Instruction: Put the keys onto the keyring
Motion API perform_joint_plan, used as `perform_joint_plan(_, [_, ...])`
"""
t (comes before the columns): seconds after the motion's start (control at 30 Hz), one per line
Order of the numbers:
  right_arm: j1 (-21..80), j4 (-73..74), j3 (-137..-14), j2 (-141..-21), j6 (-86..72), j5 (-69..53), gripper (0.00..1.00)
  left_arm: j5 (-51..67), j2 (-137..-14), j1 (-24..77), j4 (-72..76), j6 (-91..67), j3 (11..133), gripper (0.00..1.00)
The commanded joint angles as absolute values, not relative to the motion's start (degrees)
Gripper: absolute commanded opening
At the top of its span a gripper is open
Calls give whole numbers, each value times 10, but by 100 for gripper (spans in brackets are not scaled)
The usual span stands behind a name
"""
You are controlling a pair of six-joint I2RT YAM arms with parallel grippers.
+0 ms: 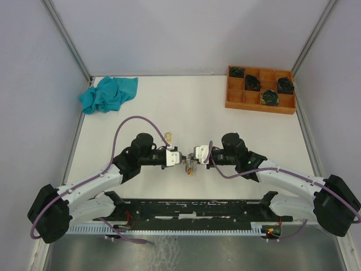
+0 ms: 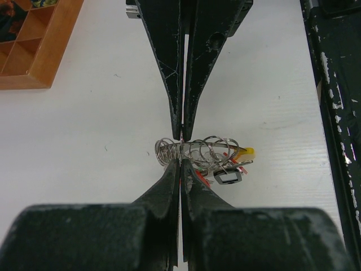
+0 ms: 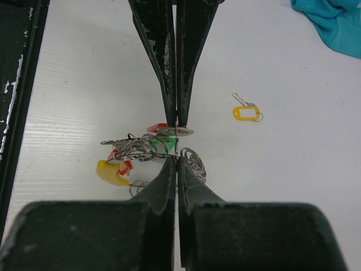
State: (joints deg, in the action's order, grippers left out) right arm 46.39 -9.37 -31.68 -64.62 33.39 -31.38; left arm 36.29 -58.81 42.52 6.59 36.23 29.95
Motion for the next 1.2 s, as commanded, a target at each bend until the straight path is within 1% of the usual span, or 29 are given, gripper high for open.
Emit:
perform_joint_plan(0.0, [468, -119, -318, -637, 341, -311, 1, 358, -577, 425, 92, 350, 317, 3])
perform_joint_plan(1.17, [468, -130, -319, -642, 336, -314, 1, 385, -594, 425, 92, 343, 324, 3])
